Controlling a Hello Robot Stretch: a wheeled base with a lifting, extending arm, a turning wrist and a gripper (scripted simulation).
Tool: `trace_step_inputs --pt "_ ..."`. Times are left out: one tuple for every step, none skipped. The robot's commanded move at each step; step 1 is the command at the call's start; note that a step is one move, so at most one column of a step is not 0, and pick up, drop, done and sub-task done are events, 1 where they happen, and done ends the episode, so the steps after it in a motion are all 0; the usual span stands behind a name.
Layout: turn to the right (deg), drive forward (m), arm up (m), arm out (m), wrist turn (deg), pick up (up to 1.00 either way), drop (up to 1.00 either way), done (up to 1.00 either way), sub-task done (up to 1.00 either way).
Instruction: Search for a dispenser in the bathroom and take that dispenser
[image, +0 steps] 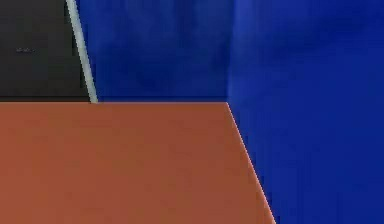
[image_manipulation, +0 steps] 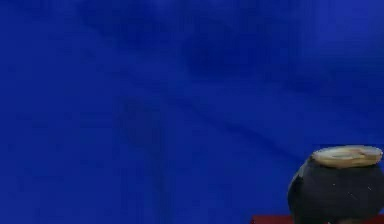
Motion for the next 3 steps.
trace_step_inputs --pt "-45.0 0.0 0.0 0.0 0.0 0.0 0.0 0.0 0.0" --pt "-45.0 0.0 0.0 0.0 0.0 0.0 0.0 0.0 0.0" --pt "0.0 0.3 0.0 0.0 0.0 0.0 0.0 0.0 0.0"
